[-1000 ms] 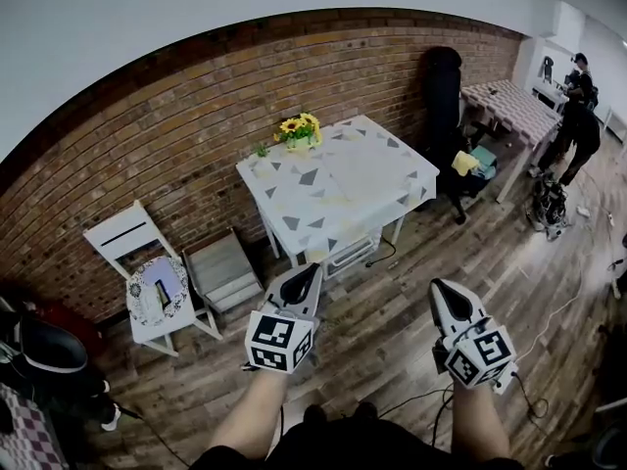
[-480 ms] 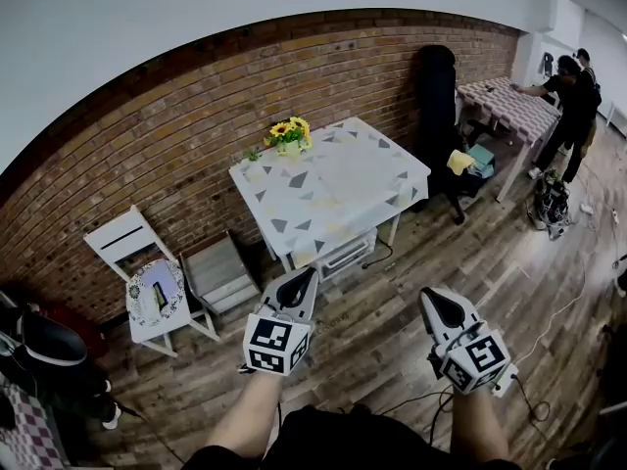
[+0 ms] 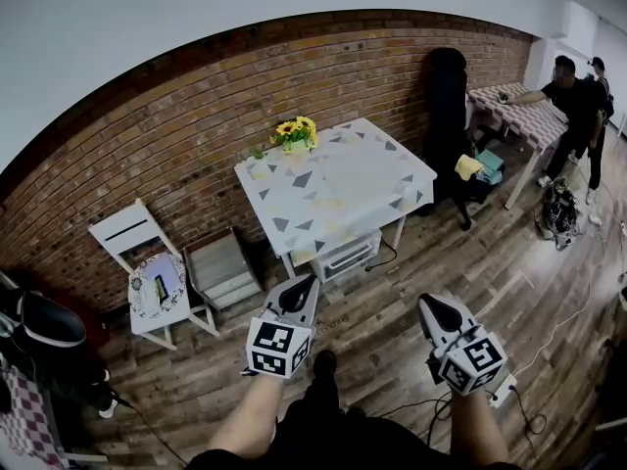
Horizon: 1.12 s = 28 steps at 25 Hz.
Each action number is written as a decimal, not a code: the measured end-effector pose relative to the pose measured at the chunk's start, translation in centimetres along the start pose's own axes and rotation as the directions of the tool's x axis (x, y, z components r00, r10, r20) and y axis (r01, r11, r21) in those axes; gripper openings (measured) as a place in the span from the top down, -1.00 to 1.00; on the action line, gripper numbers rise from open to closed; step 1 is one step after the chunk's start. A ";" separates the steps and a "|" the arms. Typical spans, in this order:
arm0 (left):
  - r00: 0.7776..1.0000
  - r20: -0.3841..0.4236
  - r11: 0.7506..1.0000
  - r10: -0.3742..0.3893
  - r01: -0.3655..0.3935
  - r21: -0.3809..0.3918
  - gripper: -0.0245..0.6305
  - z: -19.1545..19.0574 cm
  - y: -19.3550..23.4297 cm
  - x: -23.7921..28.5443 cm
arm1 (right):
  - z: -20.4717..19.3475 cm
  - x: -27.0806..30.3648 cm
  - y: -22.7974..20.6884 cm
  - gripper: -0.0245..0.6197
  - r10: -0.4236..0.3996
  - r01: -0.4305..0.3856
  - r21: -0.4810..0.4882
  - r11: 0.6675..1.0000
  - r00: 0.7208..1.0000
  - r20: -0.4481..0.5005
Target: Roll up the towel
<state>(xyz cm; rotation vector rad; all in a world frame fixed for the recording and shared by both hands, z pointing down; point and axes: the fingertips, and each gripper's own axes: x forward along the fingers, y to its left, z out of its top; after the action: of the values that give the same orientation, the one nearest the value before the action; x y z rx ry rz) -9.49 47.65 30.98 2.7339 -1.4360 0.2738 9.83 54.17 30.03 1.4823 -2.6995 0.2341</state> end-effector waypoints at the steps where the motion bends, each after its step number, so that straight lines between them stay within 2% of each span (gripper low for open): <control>1: 1.000 -0.002 1.000 0.001 -0.001 -0.004 0.87 -0.3 0.3 0.4 | -0.1 0.5 -0.2 0.84 0.003 -0.003 0.004 1.000 1.000 -0.003; 8: 1.000 -0.013 0.999 -0.011 0.010 -0.031 0.87 -1.7 3.5 4.9 | -0.8 5.4 -2.4 0.85 0.033 -0.032 0.021 0.999 0.999 -0.037; 14: 0.999 -0.032 0.999 -0.019 0.017 -0.041 0.87 -2.3 9.1 10.7 | -1.0 13.5 -5.3 0.87 0.046 -0.042 0.047 0.998 0.996 -0.072; 18: 0.999 -0.035 0.999 -0.029 0.028 -0.046 0.87 -1.9 13.7 14.5 | -0.3 19.7 -6.2 0.87 0.068 -0.066 0.022 0.998 0.992 -0.108; 21: 0.998 -0.034 0.998 -0.047 0.045 -0.052 0.87 -1.5 16.5 16.9 | 0.6 23.3 -7.0 0.88 0.055 -0.054 0.014 0.998 0.991 -0.122; 28: 0.994 -0.053 0.994 -0.095 0.092 -0.054 0.86 -1.9 20.4 20.6 | 1.2 28.8 -7.3 0.88 0.046 -0.048 -0.012 0.999 0.987 -0.155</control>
<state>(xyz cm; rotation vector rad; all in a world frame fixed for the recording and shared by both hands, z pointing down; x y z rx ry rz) -15.02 19.48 35.58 2.7196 -1.2794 0.3022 0.52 26.08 33.06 1.3377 -2.6097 0.3159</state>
